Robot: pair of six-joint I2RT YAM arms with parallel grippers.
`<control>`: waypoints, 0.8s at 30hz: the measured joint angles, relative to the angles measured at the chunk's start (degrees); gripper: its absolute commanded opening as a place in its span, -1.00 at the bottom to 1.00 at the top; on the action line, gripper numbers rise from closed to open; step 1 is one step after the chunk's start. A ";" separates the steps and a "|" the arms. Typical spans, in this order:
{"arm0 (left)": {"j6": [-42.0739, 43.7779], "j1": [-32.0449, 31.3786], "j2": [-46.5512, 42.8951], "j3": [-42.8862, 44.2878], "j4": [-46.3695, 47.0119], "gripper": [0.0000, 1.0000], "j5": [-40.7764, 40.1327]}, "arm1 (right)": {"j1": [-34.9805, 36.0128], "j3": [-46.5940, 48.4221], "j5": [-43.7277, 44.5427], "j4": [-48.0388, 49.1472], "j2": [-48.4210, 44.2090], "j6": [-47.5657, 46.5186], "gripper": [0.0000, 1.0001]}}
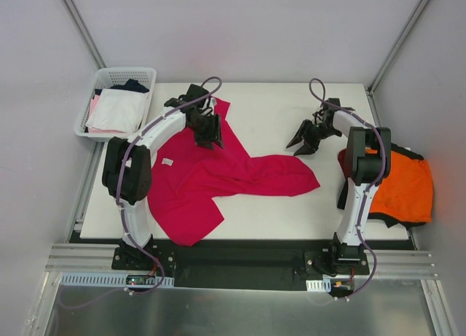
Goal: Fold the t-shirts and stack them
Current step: Flatten the tshirt out
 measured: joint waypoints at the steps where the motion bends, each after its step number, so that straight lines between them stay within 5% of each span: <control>1: 0.04 0.00 0.37 0.17 -0.11 -0.13 0.15 | 0.07 -0.04 -0.20 0.04 0.00 0.09 -0.02; 24: -0.28 0.22 3.48 3.39 -1.46 -0.15 0.85 | 7.69 -1.36 -5.38 1.25 -0.13 2.45 -0.36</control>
